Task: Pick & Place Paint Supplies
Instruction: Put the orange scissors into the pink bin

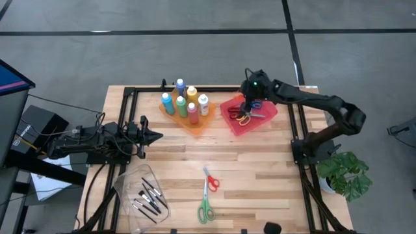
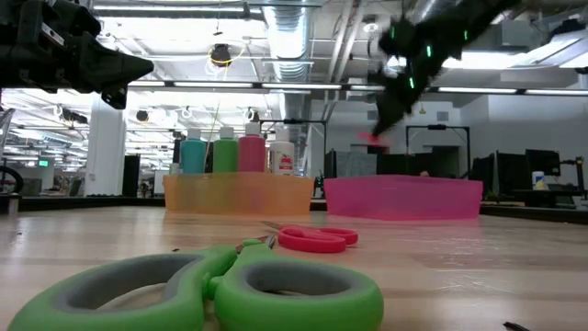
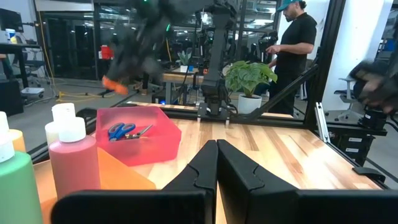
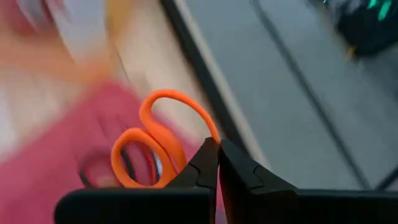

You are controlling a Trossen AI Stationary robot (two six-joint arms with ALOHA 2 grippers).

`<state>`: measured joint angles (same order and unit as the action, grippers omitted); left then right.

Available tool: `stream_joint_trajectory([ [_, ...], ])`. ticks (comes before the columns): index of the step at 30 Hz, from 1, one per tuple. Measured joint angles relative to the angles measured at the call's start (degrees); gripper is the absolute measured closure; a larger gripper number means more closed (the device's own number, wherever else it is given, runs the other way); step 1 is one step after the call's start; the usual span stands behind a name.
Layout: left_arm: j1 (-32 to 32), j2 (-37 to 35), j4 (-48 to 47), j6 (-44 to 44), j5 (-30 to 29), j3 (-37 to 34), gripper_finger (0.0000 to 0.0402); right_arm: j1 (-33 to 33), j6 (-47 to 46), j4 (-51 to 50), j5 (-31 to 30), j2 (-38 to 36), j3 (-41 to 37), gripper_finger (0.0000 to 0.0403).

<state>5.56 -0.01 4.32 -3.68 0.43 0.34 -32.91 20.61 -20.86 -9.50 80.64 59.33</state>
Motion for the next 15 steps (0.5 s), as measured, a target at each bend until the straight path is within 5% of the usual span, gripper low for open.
stream_joint_trajectory([
  [6, -0.01, 0.00, 0.01, -0.02, 0.00, 0.02, 0.0401, -2.80, -1.73, 3.78, 0.31, 6.18, -7.70, 0.0403],
  [15, -0.02, 0.00, 0.00, -0.02, 0.02, 0.01, 0.0401, 1.53, -1.32, 4.39, 0.44, 16.48, -8.15, 0.0403],
])
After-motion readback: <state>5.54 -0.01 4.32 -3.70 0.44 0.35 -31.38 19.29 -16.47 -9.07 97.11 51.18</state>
